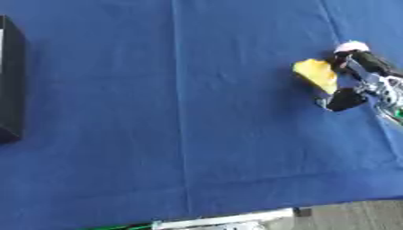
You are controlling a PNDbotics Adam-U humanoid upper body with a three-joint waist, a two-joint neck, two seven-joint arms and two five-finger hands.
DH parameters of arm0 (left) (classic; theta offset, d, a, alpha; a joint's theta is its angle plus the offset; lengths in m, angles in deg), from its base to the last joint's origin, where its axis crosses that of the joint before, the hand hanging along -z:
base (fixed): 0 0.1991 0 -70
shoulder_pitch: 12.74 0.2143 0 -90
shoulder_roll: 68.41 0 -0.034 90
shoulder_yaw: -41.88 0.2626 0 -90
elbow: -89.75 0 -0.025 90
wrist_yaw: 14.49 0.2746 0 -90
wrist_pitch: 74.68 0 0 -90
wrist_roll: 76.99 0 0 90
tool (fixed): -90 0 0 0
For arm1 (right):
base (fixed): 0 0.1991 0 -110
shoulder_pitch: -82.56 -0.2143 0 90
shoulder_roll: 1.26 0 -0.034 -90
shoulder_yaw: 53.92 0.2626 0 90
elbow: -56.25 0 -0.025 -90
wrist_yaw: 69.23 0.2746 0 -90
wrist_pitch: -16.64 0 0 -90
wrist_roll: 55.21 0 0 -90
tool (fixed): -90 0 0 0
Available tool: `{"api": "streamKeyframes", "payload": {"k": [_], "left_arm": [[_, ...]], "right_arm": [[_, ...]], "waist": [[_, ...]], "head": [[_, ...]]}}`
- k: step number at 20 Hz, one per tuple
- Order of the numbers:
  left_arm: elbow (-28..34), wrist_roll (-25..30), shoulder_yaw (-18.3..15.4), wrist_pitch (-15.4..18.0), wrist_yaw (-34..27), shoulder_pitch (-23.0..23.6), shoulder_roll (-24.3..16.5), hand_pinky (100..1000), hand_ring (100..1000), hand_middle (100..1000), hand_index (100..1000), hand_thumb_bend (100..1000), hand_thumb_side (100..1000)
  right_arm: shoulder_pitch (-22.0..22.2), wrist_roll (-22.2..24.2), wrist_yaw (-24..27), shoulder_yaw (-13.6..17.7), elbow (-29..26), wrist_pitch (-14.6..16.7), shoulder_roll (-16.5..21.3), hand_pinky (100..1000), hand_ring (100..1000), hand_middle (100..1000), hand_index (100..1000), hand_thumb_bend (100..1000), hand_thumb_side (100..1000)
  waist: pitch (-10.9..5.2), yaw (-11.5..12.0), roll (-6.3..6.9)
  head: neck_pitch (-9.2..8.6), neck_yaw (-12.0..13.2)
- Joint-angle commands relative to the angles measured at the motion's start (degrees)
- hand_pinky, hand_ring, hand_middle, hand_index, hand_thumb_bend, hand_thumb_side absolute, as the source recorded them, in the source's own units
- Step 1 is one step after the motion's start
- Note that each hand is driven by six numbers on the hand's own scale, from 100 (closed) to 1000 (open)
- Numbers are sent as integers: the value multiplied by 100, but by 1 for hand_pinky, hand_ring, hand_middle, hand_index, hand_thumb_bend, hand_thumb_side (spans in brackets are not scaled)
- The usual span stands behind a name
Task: Pick up the objects with one hand, pass them to the other hand, and then place them into the box on the other side of the table.
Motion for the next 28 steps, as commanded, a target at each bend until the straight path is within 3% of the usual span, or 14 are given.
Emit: {"api": "streamKeyframes", "payload": {"k": [1, 2, 4, 10, 15, 22, 28], "left_arm": [[58, 1, -50, -15, 15, -42, -90, 714, 703, 620, 736, 100, 669], [57, 1, -50, -16, 15, -40, -90, 714, 703, 620, 736, 100, 668], [53, 0, -52, -17, 16, -38, -89, 714, 703, 620, 736, 100, 668], [33, 6, -45, -15, 19, -32, -74, 714, 703, 620, 737, 100, 671], [37, 8, -48, -11, 10, -38, -83, 713, 702, 619, 737, 100, 669], [40, 18, -46, -2, -2, -41, -107, 713, 702, 619, 736, 100, 664], [61, 43, -45, 18, -22, -44, -138, 713, 700, 617, 735, 100, 658]], "right_arm": [[-52, -186, 17, 33, -64, -50, 145, 784, 736, 690, 773, 376, 100], [-57, -271, 51, 29, -65, -66, 140, 770, 725, 667, 748, 297, 100], [-65, -480, 135, 34, -70, -107, 134, 750, 709, 640, 723, 265, 100], [-71, -1222, 396, 15, -74, -215, 102, 672, 623, 516, 593, 256, 100], [-62, -1638, 606, -35, -48, -195, 97, 637, 590, 469, 538, 263, 100], [23, -1997, 816, 47, -222, 33, 94, 574, 561, 436, 487, 228, 100], [44, -2343, 1127, 238, -231, 485, -40, 533, 550, 427, 468, 177, 100]], "waist": [[-78, 13, 18], [-79, 15, 19], [-83, 17, 17], [-94, 26, 6], [-107, 53, 2], [-157, 57, -17], [-226, 47, -17]], "head": [[-77, -15], [-78, -17], [-81, -21], [-114, -31], [-118, -30], [-104, 25], [-99, 105]]}}
